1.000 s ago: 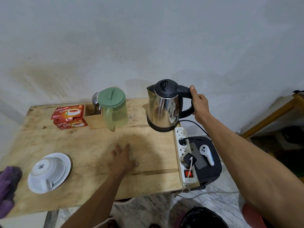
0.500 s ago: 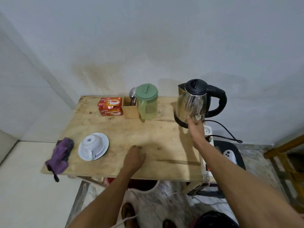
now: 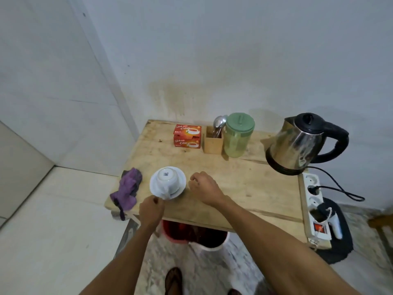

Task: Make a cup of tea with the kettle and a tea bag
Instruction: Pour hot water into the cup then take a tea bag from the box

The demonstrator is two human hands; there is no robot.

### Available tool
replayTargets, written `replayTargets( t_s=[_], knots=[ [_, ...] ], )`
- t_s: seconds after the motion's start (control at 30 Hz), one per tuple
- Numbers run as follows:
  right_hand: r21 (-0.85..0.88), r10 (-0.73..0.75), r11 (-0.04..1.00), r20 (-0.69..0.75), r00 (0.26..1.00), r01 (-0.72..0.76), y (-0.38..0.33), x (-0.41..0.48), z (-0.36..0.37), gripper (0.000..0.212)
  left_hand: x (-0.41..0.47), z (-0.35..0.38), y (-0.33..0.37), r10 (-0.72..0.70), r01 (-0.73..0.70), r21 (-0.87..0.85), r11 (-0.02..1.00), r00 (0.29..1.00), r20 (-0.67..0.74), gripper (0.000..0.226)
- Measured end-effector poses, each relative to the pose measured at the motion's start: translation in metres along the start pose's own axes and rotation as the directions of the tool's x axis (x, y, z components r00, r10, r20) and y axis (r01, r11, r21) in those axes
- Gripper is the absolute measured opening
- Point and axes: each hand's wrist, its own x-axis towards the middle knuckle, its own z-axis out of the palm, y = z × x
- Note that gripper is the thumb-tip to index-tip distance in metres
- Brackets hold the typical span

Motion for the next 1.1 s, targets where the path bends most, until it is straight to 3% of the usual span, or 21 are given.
replayTargets(
  t_s=[0.1, 0.23, 0.3, 0.5, 0.73, 0.83, 0.97, 1.1],
  knots=[
    [-0.236, -0.166, 0.954, 0.089, 0.982, 0.183, -0.030, 0.009, 0.026, 0.037, 0.021, -0.011, -0.012, -0.027, 0.032, -0.100, 0.994, 0.998, 0.056, 0.022],
    [-0.576, -0.296, 0.713, 0.269, 0.917, 0.399, -0.053, 0.019, 0.056, 0.044, 0.047, -0.020, -0.017, -0.074, 0.099, -0.170, 0.980, 0.986, 0.152, 0.018],
    [-0.679, -0.307, 0.604, 0.287, 0.908, 0.419, -0.059, 0.021, 0.067, 0.039, 0.057, -0.019, -0.020, -0.070, 0.106, -0.176, 0.979, 0.977, 0.200, 0.016],
    [-0.822, -0.269, 0.404, 0.312, 0.911, 0.401, -0.073, 0.026, 0.088, 0.019, 0.075, -0.013, -0.026, -0.059, 0.105, -0.162, 0.981, 0.962, 0.265, 0.026],
    [-0.874, -0.230, 0.300, 0.323, 0.918, 0.383, -0.071, 0.029, 0.095, 0.011, 0.076, -0.016, -0.024, -0.050, 0.137, -0.275, 0.952, 0.953, 0.298, 0.009],
    [-0.868, -0.239, 0.344, 0.287, 0.928, 0.357, -0.066, 0.028, 0.091, 0.014, 0.082, -0.013, -0.028, -0.090, 0.224, -0.359, 0.906, 0.931, 0.354, 0.013],
    [-0.823, -0.301, 0.477, 0.177, 0.937, 0.308, -0.065, 0.030, 0.079, 0.021, 0.083, -0.009, -0.029, -0.106, 0.265, -0.393, 0.881, 0.919, 0.380, 0.003],
    [-0.652, -0.241, 0.749, -0.100, 0.965, 0.119, -0.072, 0.036, 0.068, 0.026, 0.084, -0.011, -0.029, -0.113, 0.286, -0.414, 0.864, 0.913, 0.393, 0.006]
  ],
)
